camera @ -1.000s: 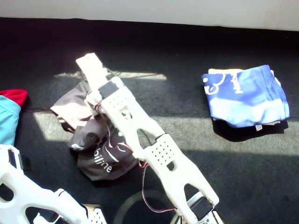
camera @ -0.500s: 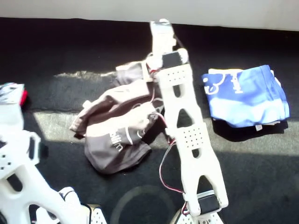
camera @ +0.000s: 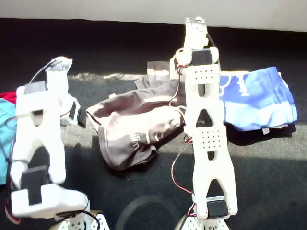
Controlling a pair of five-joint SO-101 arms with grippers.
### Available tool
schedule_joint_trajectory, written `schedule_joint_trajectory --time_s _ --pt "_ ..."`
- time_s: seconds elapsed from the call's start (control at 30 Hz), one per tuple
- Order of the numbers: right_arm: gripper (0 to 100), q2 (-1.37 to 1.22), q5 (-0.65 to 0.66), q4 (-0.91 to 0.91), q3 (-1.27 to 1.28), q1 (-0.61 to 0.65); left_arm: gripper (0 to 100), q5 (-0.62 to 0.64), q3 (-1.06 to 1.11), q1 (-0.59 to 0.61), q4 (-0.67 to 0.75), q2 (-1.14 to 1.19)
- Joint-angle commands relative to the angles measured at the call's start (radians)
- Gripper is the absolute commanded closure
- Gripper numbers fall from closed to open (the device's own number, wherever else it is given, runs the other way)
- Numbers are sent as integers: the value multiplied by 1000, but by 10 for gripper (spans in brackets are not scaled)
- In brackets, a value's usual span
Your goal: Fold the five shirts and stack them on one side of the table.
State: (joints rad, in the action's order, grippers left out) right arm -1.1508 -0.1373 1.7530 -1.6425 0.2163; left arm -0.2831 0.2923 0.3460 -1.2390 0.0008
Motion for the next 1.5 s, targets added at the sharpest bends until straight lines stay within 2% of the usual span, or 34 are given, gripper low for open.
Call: schedule_joint_trajectory --time_s 0.0,0.17,0.3,0.53,0.73,0.93,1.23,1.47 --pt "779 87 -3 12 -41 -13 783 44 -266 -47 0 194" --pt "779 87 -3 12 -41 -16 783 115 -591 -110 -187 423" --pt "779 87 -3 12 -41 -16 783 121 -845 -134 -333 568" --pt "779 85 -3 12 -41 -16 784 120 -1101 -131 -362 809" --pt "779 85 -3 12 -41 -16 786 114 -1153 -153 -486 908" --pt "779 85 -3 12 -41 -16 786 107 -1147 -191 -516 865" --pt "779 85 -3 12 -41 -16 786 -52 -1145 -206 -516 858" --pt "779 85 -3 12 -41 -16 786 -138 -1053 -219 -516 858"
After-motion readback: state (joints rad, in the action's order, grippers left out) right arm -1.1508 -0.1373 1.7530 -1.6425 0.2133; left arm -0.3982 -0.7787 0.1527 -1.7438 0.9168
